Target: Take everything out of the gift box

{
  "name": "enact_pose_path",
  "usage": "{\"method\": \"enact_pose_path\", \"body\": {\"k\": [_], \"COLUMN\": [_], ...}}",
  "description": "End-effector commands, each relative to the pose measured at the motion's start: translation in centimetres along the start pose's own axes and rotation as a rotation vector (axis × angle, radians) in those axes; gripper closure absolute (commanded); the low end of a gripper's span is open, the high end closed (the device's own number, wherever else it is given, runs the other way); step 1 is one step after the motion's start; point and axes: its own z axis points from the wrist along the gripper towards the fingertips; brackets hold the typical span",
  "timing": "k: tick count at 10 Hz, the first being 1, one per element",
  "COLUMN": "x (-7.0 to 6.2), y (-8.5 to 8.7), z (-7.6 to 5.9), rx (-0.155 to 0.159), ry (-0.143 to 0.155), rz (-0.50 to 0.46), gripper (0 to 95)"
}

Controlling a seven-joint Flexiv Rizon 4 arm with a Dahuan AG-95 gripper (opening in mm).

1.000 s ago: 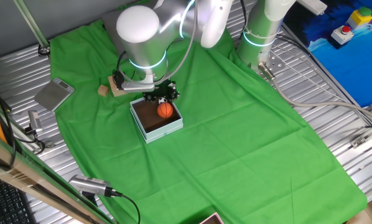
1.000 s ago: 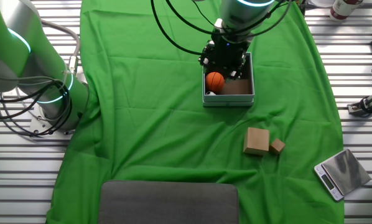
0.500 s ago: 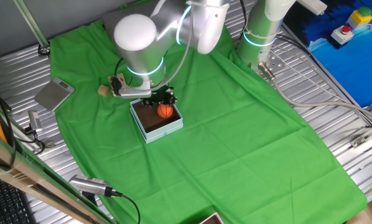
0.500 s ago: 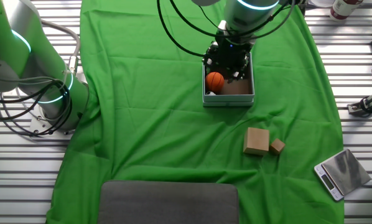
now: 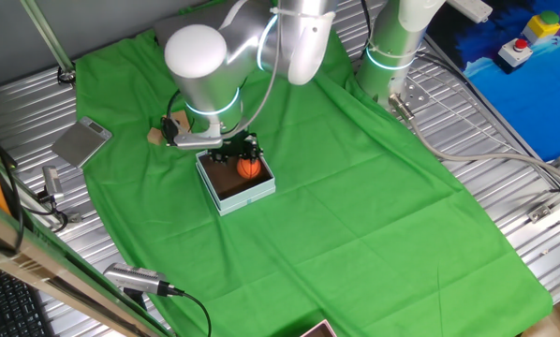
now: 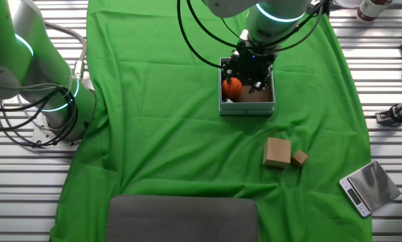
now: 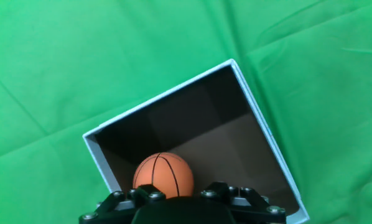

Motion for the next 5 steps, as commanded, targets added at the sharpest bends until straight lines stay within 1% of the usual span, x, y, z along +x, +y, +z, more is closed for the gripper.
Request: {"method": "enact_pose_path", "body": {"k": [1, 2, 5], "x": [0.0, 0.0, -0.3], "y": [0.0, 0.1, 0.7], "z": [0.2, 0.4, 1.5], "rx": [-0.005, -0.006, -0.007], "ry": [0.003, 0.004, -0.003], "rz": [-0.001, 0.0, 0.015], "gripper": [38.0, 38.0, 38.0]}}
